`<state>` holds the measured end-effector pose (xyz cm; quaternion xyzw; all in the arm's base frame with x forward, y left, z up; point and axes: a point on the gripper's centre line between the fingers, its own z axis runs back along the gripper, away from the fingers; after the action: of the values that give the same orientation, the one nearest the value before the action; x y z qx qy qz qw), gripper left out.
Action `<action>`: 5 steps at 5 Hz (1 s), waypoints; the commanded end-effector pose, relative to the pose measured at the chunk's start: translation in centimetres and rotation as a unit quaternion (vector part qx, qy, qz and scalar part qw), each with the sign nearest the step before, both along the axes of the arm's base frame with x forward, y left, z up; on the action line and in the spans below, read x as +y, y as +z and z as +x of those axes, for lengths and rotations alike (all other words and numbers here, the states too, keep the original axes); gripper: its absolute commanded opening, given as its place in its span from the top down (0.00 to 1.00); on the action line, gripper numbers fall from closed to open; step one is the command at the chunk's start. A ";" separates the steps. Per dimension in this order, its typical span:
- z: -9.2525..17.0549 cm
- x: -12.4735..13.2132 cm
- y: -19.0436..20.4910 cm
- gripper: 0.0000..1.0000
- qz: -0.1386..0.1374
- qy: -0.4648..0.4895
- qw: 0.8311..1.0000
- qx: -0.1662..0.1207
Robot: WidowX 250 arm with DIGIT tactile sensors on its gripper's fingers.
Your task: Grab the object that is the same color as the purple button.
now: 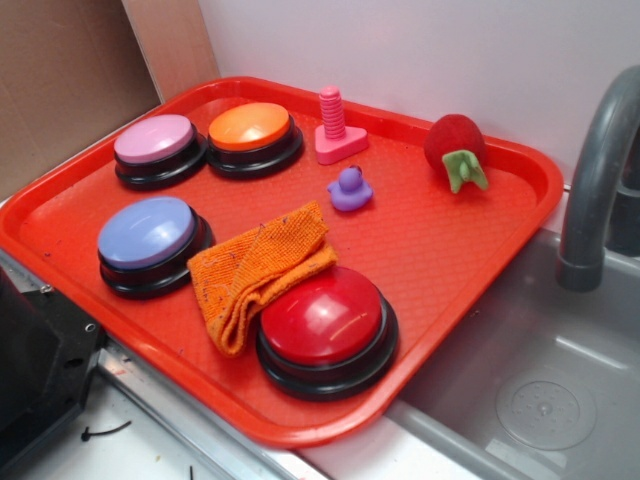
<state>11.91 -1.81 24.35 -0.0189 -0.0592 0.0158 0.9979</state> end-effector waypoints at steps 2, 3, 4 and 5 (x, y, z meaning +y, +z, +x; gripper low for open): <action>1.6 0.1 -0.2 0.00 -0.007 -0.058 0.998 -0.021; 3.6 -0.2 -0.7 0.00 -0.014 -0.112 0.993 -0.031; 6.0 -0.7 -1.7 0.00 -0.005 -0.151 0.988 -0.041; 9.5 -1.7 -3.5 0.00 -0.021 -0.226 0.973 -0.051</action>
<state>20.99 -3.32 19.26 -0.0577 -0.0722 -0.2075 0.9739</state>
